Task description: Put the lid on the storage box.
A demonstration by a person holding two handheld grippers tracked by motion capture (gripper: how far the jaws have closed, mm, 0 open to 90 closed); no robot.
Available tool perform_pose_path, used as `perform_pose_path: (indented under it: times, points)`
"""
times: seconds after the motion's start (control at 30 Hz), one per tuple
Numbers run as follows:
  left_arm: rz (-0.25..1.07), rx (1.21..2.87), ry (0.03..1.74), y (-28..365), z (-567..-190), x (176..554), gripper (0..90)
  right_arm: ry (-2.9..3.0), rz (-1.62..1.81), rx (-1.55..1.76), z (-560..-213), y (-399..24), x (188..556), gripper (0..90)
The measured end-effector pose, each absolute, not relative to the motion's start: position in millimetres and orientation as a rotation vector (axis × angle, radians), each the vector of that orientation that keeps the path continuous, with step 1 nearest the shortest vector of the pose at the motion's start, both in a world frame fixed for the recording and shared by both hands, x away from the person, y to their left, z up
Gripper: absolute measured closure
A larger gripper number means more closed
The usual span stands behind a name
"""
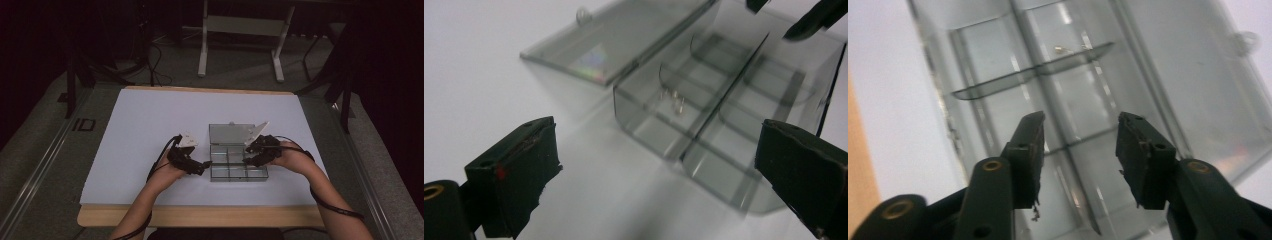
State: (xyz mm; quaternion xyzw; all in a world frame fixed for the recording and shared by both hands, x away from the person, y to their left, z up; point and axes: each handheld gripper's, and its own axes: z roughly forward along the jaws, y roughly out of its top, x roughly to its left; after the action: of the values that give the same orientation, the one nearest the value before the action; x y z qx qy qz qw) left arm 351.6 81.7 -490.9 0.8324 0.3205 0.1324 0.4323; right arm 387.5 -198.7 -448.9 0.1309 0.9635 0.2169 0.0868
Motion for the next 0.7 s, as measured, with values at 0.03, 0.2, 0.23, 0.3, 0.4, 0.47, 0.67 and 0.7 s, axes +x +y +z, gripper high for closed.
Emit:
perform_pose_path:
  times: [0.03, 0.2, 0.23, 0.3, 0.4, 0.47, 0.67, 0.7]
  points:
    - [0.332, 2.072, 0.798, 80.0, -488.5, 352.8, 4.4, 2.854, 0.659, 0.413, -448.8, -202.6, 388.1, 53.3]
    - [0.322, 2.049, 0.789, 73.0, -482.1, 359.0, 4.4, 2.792, 0.694, 0.493, -449.3, -218.8, 390.4, 49.6]
    - [0.321, 2.031, 0.801, 69.0, -480.7, 363.2, 4.4, 2.77, 0.705, 0.509, -449.5, -222.5, 390.0, 46.6]
    - [0.299, 2.015, 0.818, 65.8, -480.5, 367.1, 4.5, 2.736, 0.738, 0.56, -450.8, -234.3, 389.8, 43.1]
    - [0.293, 2.015, 0.83, 62.6, -480.2, 370.8, 4.5, 2.714, 0.746, 0.592, -451.5, -240.0, 389.6, 40.9]
    - [0.284, 2.041, 0.838, 58.1, -479.0, 375.3, 4.5, 2.692, 0.768, 0.619, -452.0, -245.9, 388.1, 39.4]
    - [0.251, 2.07, 0.847, 48.1, -477.1, 385.3, 3.7, 2.632, 0.784, 0.67, -453.5, -255.1, 383.0, 31.7]
    - [0.247, 2.07, 0.851, 47.2, -477.0, 387.3, 3.7, 2.614, 0.791, 0.681, -454.1, -256.6, 382.2, 30.5]
